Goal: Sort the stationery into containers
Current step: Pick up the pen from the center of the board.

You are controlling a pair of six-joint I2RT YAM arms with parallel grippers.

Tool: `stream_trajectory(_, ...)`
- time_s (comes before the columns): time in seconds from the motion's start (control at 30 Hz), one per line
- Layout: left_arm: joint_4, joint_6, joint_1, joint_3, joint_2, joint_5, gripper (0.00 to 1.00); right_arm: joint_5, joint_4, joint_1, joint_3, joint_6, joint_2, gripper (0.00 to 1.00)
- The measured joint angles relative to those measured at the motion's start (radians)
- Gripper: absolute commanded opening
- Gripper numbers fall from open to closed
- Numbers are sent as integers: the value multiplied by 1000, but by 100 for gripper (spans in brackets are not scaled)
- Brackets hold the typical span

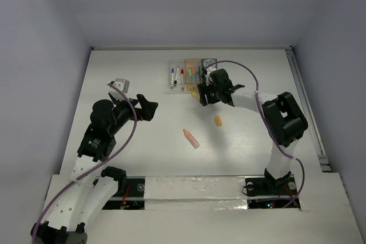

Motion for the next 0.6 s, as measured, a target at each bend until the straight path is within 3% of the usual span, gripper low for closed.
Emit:
stream_trajectory(0.23,0,0,4,0,8,6,99,70,-3,37,76,-43,93,70)
stream_trajectory(0.33,0,0,4,0,12,7,99,93,-3,57,100,-59,125,66)
stream_trajectory(0.37,0,0,4,0,13,7,99,100,-3,64,109,-62,131,47)
stream_trajectory(0.43,0,0,4,0,14,8,99,111,0,82,124,-69,144,28)
stream_trajectory(0.6,0,0,4,0,14,11,99,131,8,156,127,-29,150,21)
